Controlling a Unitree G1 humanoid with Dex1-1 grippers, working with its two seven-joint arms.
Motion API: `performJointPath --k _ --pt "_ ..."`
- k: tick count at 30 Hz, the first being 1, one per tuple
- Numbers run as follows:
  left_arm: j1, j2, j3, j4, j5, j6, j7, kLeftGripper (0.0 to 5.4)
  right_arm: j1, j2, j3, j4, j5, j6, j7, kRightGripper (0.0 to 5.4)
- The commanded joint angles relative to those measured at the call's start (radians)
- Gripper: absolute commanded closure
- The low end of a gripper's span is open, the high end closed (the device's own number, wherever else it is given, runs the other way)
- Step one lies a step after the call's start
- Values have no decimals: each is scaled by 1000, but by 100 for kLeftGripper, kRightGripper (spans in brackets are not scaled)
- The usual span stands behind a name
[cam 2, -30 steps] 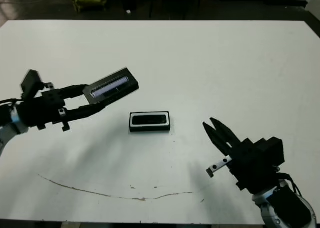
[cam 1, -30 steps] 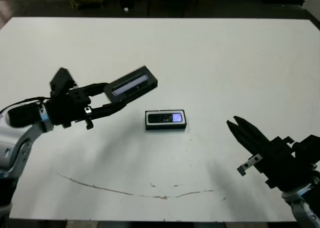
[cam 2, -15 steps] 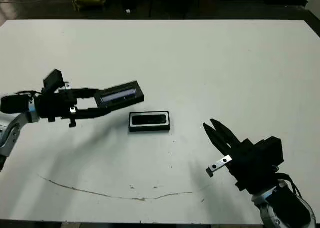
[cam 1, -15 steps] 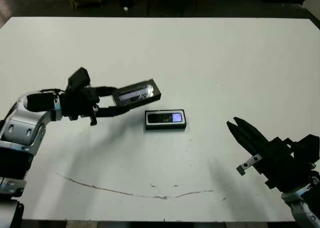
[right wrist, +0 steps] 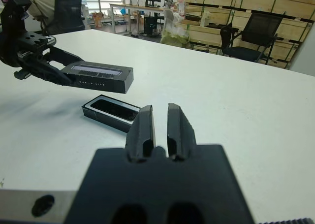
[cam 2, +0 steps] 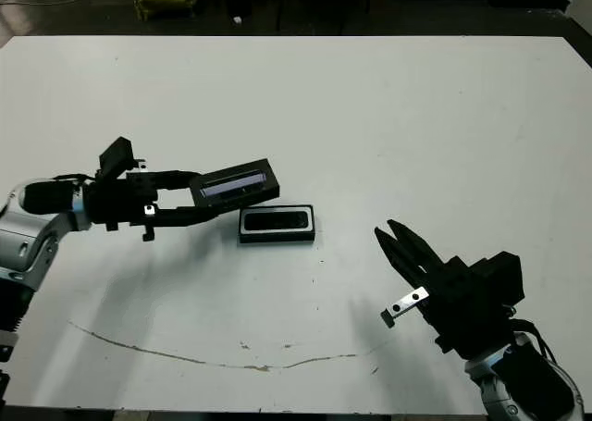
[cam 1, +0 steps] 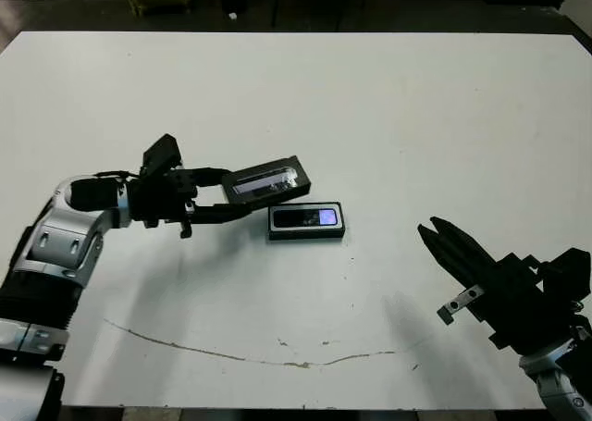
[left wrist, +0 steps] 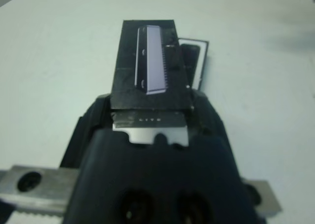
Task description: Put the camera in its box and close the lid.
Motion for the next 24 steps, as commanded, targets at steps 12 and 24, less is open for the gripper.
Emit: performJointPath --k 12,24 --pt "-19 -68 -45 97 37 -53 -49 334 -8 -35 -23 -29 -6 69 -15 540" --pt "-64 -80 -52 191 68 -88 -79 334 -17 -34 -22 -10 -4 45 0 540"
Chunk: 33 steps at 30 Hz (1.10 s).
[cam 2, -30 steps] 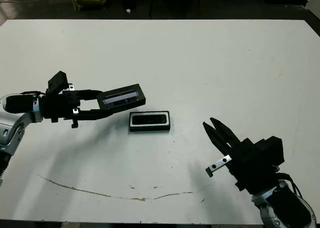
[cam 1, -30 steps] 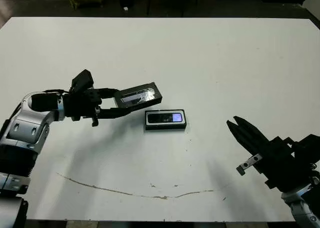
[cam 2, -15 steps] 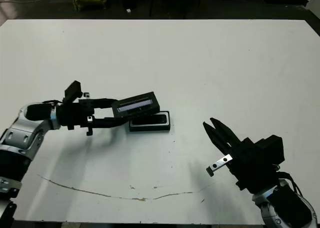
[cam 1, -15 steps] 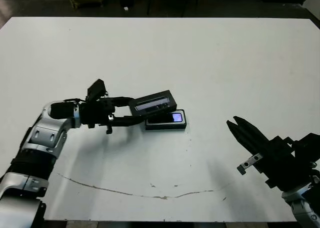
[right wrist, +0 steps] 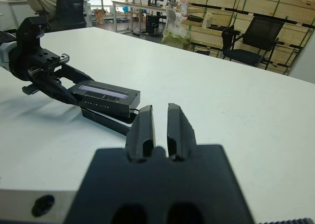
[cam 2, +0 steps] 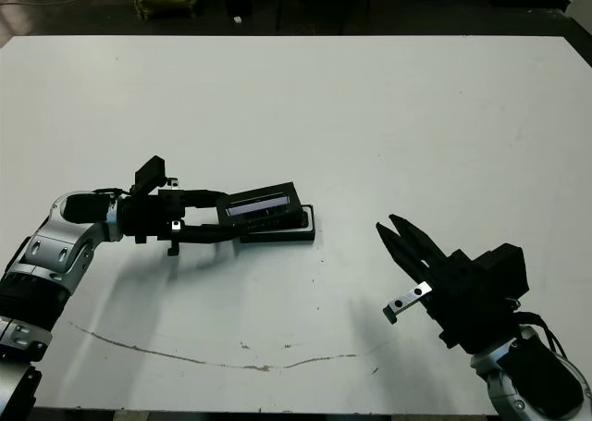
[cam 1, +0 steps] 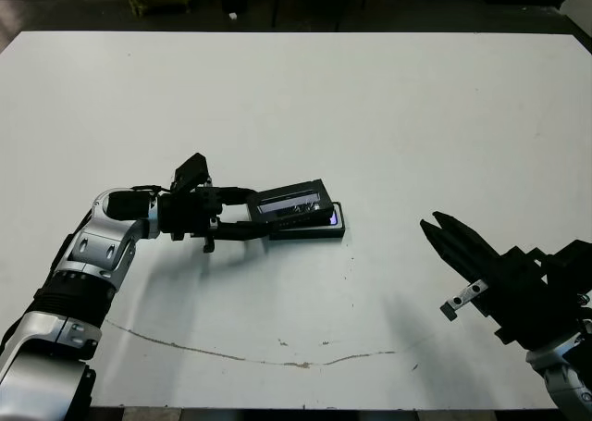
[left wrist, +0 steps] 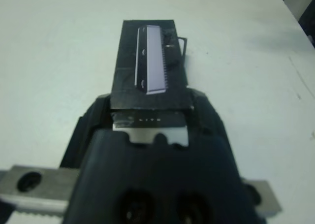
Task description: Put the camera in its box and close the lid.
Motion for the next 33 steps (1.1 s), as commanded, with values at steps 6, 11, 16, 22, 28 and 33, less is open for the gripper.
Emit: performJointPath --k 6,11,16,22,28,33 --pt "-50 -4 -18 94 47 -13 -29 334 11 0 -7 14 17 20 -6 540" --pt "-81 -6 -26 150 67 -17 -50 334 11 -2 -6 29 15 -2 4 540" --pt "-113 -4 -49 178 93 22 -78 334 12 -5 -7 18 15 13 -3 540" --pt "-152 -2 -87 219 121 42 -140 334 15 -10 -11 -6 22 41 -17 540" --pt "-175 -12 -95 277 118 44 -195 336 14 -8 -7 13 15 20 -9 540" --pt "-180 -20 -98 300 119 29 -209 337 12 -20 -8 -7 -3 30 -16 540"
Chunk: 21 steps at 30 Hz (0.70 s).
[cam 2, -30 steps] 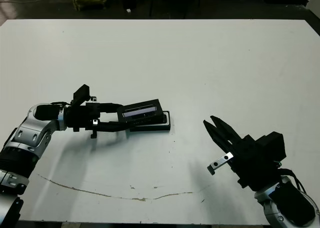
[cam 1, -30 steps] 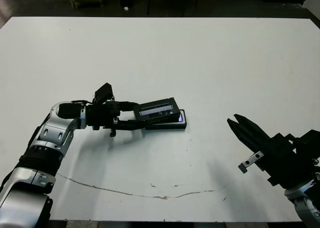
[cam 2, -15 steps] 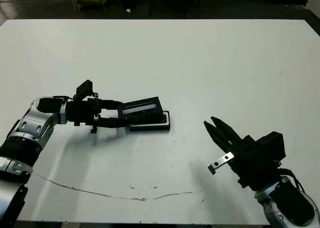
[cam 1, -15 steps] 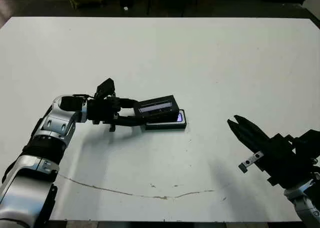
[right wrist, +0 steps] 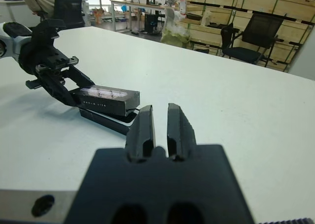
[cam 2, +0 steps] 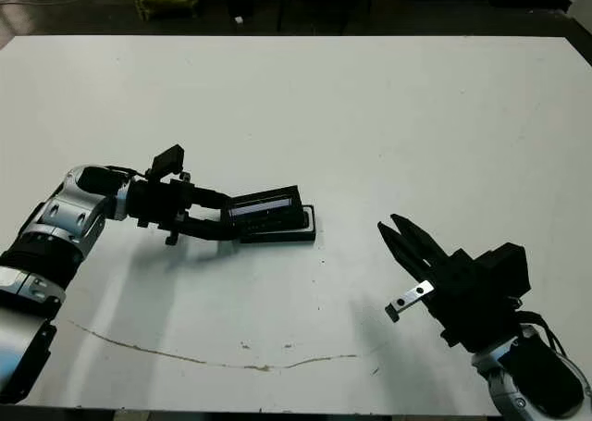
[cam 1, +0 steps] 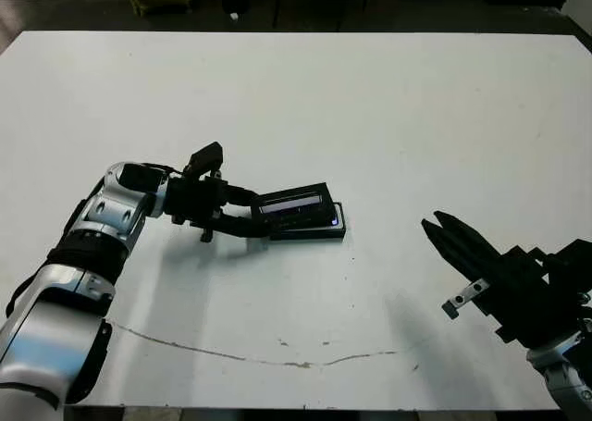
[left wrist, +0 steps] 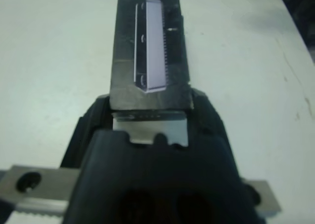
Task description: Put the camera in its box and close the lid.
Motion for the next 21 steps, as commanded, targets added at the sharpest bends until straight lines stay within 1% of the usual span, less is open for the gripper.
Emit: performJointPath --k 1,2,6,10,12,15,21 --pt "20 -10 -22 33 34 -6 -23 337 11 -7 -8 -2 13 24 1 540" --pt "19 -12 -24 33 35 -7 -27 337 10 -1 -10 4 26 22 5 540" --pt "19 -14 -28 24 44 -21 -28 337 13 -7 -6 0 12 24 -6 540" --pt "16 -19 -27 30 54 -39 -22 337 14 -3 -9 7 27 17 2 540" --pt "14 -21 -26 39 62 -55 -13 337 14 -10 -10 -2 27 37 -6 540" --pt "9 -24 -32 55 87 -73 12 337 16 -12 -12 -10 20 45 -10 540" --pt "16 -29 -46 44 129 -107 73 337 9 -2 -13 32 29 1 26 540"
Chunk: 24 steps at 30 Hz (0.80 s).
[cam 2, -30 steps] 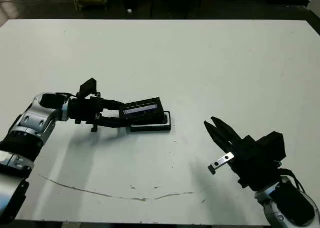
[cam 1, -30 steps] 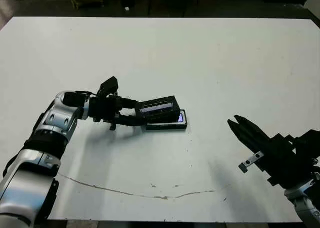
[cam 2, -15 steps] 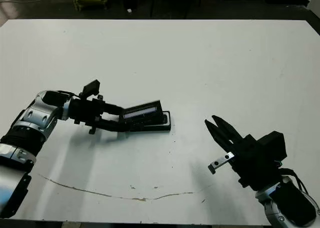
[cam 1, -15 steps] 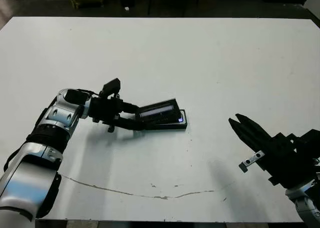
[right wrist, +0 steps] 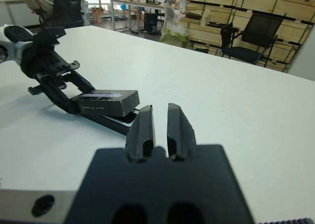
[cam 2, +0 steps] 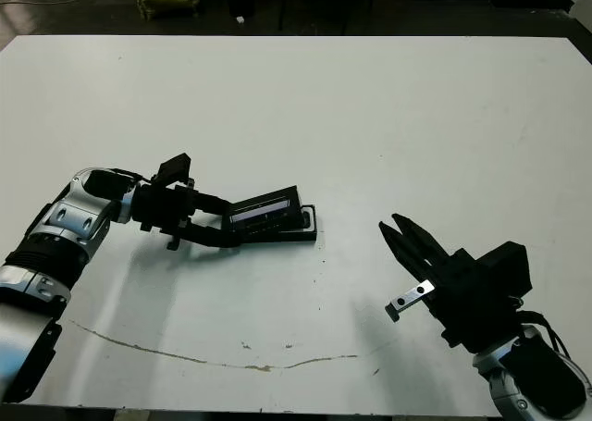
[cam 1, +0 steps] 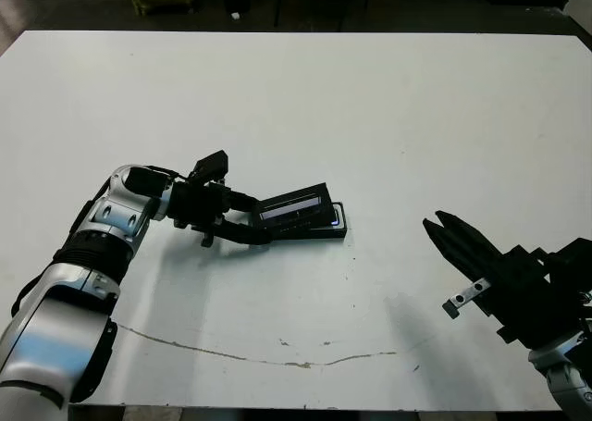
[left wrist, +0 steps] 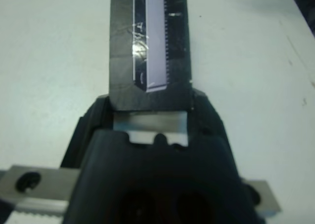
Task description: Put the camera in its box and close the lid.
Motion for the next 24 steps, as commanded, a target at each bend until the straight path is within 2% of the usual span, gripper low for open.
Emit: performJointPath --k 1,14,19,24 --pt "20 -8 -24 10 51 0 40 337 9 -2 -3 25 -4 -8 9 540" --pt "7 -35 -45 -48 95 2 96 337 14 4 3 37 2 -27 18 540" --pt "-6 -40 -57 -58 117 -11 98 337 21 -7 1 -9 -5 26 -16 540" --pt "-24 -37 -83 -74 154 -40 108 337 20 5 11 3 -16 -5 -9 540"
